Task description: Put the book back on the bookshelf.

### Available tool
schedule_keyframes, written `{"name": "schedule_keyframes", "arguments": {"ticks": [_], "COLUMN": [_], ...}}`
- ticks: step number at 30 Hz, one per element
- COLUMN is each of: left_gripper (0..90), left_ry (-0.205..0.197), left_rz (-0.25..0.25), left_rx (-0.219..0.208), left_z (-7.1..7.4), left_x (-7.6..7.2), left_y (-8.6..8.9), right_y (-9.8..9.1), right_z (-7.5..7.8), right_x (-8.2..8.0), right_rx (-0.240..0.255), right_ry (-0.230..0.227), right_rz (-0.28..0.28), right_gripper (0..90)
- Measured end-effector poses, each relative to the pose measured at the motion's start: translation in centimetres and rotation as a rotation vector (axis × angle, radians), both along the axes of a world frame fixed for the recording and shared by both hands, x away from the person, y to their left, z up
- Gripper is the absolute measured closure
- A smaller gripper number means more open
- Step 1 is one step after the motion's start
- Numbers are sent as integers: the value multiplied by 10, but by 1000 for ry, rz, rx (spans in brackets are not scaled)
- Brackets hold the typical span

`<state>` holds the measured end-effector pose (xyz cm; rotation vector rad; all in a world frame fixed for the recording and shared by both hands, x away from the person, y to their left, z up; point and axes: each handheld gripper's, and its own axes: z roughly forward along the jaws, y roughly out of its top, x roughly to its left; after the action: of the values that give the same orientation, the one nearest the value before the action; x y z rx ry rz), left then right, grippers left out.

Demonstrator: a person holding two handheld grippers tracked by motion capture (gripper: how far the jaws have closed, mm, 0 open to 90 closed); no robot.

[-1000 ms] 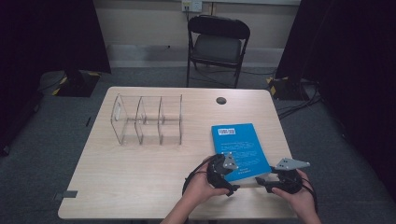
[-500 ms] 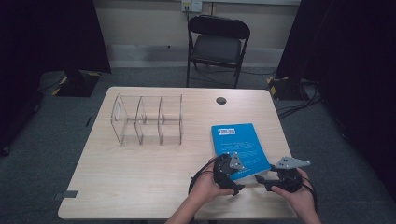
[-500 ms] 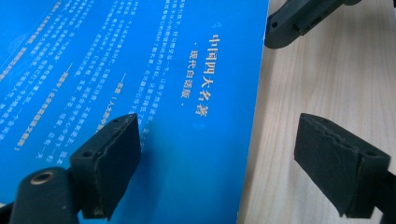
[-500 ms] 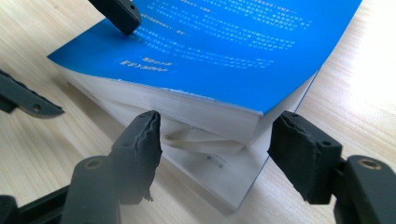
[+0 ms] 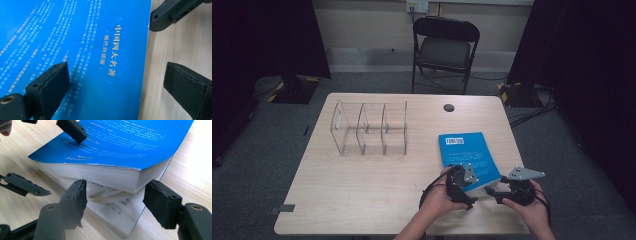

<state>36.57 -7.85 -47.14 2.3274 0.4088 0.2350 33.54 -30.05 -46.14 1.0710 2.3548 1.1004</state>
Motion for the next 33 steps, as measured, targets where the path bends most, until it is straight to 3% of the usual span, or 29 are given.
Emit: {"name": "schedule_keyframes", "arguments": {"ticks": [11, 20, 33], "left_gripper": [2, 149, 146], "left_ry": [-28, -55, -91], "left_rz": [20, 46, 71], "left_rx": [35, 63, 71], "left_z": [-1, 3, 0], "left_x": [1, 6, 8], "left_y": [-10, -7, -8], "right_y": [1, 1, 1], "right_z": [1, 1, 0], "right_x": [-1, -1, -3], "right_rx": [13, 23, 35], "right_ry": [-6, -6, -14], "right_rz": [-9, -14, -18], "right_gripper": [348, 352, 369]}}
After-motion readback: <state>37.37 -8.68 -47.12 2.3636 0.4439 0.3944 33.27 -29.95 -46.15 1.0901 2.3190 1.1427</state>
